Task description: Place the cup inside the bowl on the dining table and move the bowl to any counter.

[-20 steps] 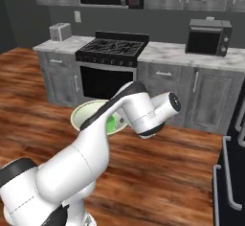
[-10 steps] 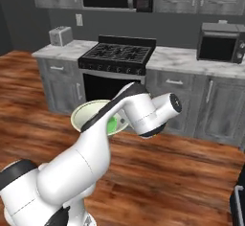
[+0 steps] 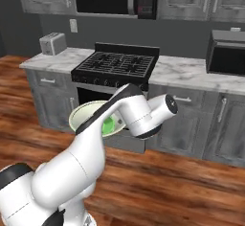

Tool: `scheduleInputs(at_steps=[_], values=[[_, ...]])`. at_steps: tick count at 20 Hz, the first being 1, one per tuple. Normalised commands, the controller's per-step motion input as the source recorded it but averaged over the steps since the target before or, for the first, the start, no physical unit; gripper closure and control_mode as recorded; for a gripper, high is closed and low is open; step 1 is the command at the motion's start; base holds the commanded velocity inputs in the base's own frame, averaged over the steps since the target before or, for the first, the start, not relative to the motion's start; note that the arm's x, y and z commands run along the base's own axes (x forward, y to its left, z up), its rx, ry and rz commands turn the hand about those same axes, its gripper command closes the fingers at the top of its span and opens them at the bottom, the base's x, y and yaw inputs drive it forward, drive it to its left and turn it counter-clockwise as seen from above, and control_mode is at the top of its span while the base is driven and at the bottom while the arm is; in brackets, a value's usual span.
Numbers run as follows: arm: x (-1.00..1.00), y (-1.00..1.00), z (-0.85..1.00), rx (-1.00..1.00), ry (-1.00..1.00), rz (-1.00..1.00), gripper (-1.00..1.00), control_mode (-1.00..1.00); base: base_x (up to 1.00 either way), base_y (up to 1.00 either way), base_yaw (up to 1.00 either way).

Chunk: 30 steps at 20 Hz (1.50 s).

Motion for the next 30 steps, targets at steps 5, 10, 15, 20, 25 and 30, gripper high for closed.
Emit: scheduleInputs(at_steps=[5, 10, 15, 20, 25, 30], values=[[0.00, 0.00, 0.00, 0.00, 0.00, 0.00, 1.00, 1.00, 1.00, -0.83, 0.02], [0.00, 0.00, 0.00, 0.00, 0.00, 0.00, 1.00, 1.00, 0.92, -0.77, 0.01], [0.00, 0.00, 0.00, 0.00, 0.00, 0.00, 1.00, 1.00, 0.83, -0.45, 0.00], [0.00, 0.00, 0.00, 0.00, 0.00, 0.00, 1.00, 1.00, 0.47, 0.01, -0.04], [0.00, 0.00, 0.00, 0.00, 0.00, 0.00, 1.00, 1.00, 0.72, 0.05, -0.13], [0.00, 0.00, 0.00, 0.00, 0.00, 0.00, 1.00, 1.00, 0.73, 0.00, -0.07]])
